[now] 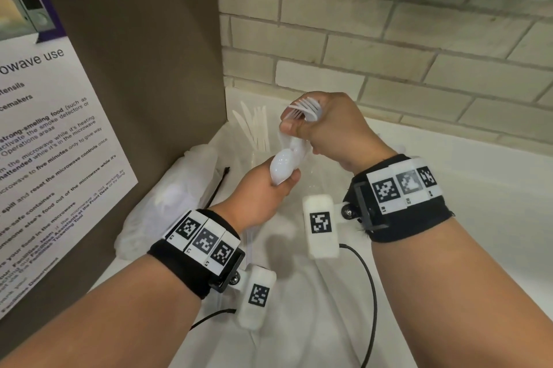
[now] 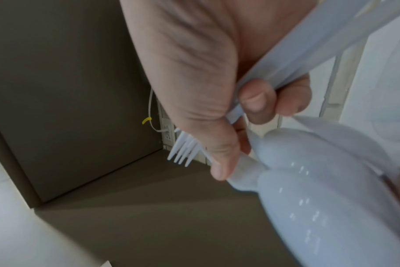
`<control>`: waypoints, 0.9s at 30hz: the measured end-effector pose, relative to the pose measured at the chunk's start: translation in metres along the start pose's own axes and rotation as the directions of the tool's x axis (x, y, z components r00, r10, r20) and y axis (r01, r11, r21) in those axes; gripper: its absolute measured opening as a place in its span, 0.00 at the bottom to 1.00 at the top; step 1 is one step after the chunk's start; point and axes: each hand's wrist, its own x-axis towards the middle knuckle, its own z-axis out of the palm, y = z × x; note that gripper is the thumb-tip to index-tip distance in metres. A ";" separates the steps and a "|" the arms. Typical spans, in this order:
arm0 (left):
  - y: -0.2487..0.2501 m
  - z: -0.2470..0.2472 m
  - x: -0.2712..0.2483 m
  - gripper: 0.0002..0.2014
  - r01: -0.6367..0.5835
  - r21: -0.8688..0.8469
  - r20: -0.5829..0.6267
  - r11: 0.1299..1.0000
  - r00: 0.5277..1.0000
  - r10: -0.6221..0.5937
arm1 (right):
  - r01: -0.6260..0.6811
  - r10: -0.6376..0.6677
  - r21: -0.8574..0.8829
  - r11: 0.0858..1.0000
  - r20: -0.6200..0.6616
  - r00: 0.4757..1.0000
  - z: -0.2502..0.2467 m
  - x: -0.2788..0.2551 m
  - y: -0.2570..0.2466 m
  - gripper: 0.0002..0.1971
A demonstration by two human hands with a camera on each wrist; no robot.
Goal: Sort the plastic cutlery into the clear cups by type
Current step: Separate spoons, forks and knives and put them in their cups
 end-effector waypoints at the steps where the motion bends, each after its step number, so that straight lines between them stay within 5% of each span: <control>1: 0.000 0.001 0.000 0.12 0.015 -0.044 0.006 0.999 1.000 -0.014 | 0.011 -0.011 0.007 1.000 -0.014 1.000 -0.001 0.000 0.000 0.04; 6: -0.004 -0.002 -0.001 0.06 0.099 -0.229 0.093 0.968 0.993 -0.079 | 0.150 -0.090 0.278 0.949 -0.216 0.972 -0.014 0.001 -0.011 0.05; 11: -0.006 -0.003 -0.007 0.08 0.106 -0.425 0.185 0.899 0.982 -0.028 | 0.323 -0.127 0.307 0.895 -0.520 0.845 -0.042 0.010 -0.014 0.05; 20: -0.005 -0.006 -0.004 0.25 0.235 -0.640 0.229 0.732 0.967 -0.110 | 0.165 -0.022 0.269 0.949 -0.462 0.886 -0.035 0.024 0.030 0.14; 27: -0.006 -0.008 -0.001 0.21 0.212 -0.674 0.151 0.707 0.977 -0.149 | 0.168 0.019 0.352 0.921 -0.470 0.882 -0.014 0.044 0.066 0.09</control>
